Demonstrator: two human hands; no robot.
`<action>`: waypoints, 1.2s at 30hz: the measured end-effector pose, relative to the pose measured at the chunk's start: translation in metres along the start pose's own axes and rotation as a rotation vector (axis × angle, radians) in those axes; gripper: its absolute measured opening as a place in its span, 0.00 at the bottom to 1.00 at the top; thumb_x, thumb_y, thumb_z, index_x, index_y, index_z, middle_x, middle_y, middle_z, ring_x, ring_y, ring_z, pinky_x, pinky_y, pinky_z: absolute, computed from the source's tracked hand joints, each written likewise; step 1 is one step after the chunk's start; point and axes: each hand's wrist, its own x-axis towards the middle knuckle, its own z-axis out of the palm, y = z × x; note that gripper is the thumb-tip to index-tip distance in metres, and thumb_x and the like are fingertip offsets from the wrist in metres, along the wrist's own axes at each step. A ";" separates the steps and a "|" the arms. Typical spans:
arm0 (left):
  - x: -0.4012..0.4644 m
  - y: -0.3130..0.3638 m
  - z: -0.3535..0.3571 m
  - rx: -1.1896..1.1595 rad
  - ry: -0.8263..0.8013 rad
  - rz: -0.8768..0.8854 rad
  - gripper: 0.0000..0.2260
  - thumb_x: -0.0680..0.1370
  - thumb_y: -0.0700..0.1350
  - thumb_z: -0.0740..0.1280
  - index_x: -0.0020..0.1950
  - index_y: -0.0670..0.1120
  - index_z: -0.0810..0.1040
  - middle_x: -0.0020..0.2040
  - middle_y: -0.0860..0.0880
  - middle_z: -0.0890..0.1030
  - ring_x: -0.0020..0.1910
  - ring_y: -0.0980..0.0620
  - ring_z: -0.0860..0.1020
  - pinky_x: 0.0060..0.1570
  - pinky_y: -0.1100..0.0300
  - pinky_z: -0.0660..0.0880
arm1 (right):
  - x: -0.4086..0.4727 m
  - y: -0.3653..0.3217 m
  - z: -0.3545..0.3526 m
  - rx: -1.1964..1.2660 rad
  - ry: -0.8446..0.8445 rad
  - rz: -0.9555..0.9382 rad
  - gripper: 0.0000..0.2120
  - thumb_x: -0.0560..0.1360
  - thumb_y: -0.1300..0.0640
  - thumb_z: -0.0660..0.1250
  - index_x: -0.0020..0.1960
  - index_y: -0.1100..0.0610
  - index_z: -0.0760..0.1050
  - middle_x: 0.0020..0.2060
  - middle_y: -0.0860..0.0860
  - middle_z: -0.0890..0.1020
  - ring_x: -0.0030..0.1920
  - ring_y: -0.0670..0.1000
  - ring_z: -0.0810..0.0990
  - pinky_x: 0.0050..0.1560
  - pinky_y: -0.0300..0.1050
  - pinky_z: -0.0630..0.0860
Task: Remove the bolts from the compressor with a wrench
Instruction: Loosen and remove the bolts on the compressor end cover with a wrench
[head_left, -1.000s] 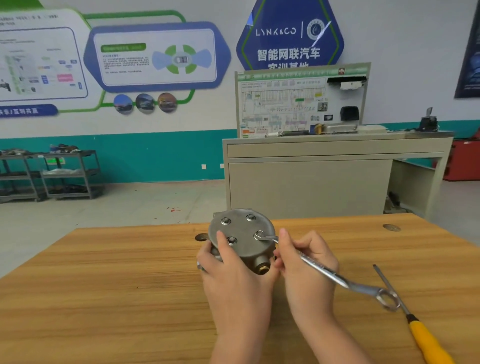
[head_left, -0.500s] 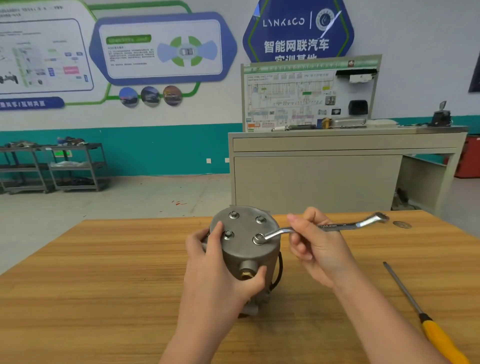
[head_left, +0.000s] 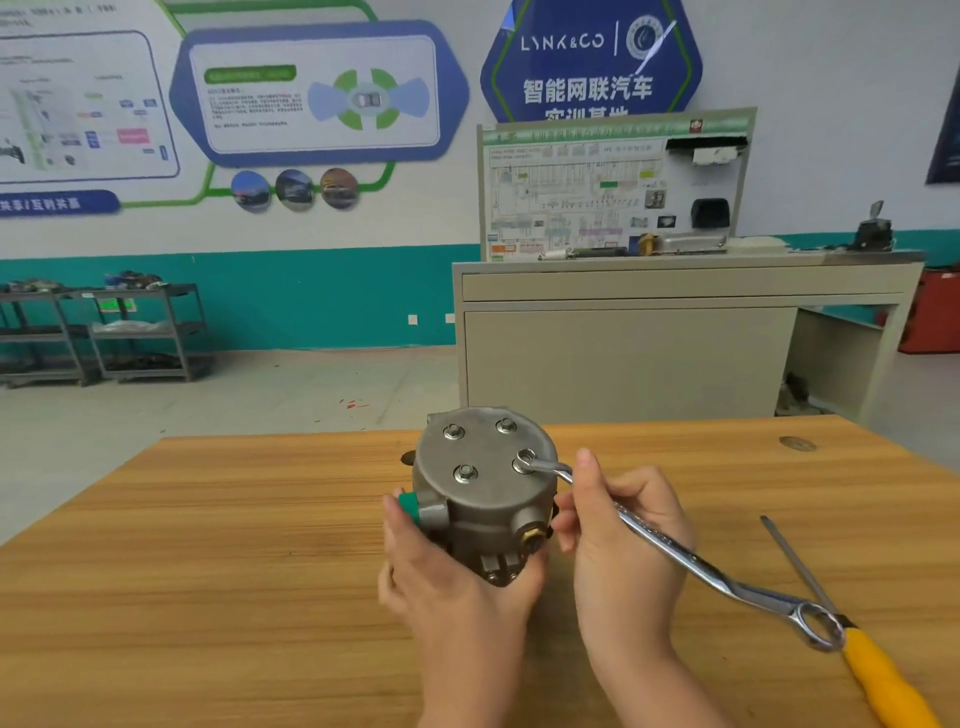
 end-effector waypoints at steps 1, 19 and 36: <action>0.003 -0.001 -0.001 -0.002 -0.008 0.007 0.67 0.57 0.51 0.84 0.75 0.64 0.34 0.75 0.38 0.61 0.71 0.36 0.63 0.67 0.41 0.57 | -0.001 0.000 0.001 -0.050 0.016 -0.037 0.17 0.72 0.45 0.73 0.30 0.49 0.71 0.26 0.54 0.79 0.25 0.49 0.77 0.26 0.39 0.72; 0.032 -0.029 -0.025 -0.097 -0.402 -0.034 0.53 0.60 0.54 0.78 0.77 0.54 0.49 0.62 0.60 0.60 0.65 0.62 0.61 0.65 0.64 0.61 | 0.019 0.002 -0.014 0.082 -0.119 0.113 0.21 0.77 0.63 0.67 0.29 0.48 0.68 0.22 0.49 0.74 0.21 0.46 0.70 0.21 0.35 0.65; 0.017 -0.010 -0.007 0.105 -0.237 0.019 0.50 0.59 0.43 0.83 0.71 0.30 0.59 0.65 0.34 0.64 0.66 0.36 0.63 0.68 0.44 0.65 | 0.002 0.002 -0.005 -0.157 -0.005 -0.165 0.18 0.74 0.49 0.70 0.30 0.49 0.68 0.26 0.53 0.79 0.25 0.48 0.77 0.27 0.39 0.71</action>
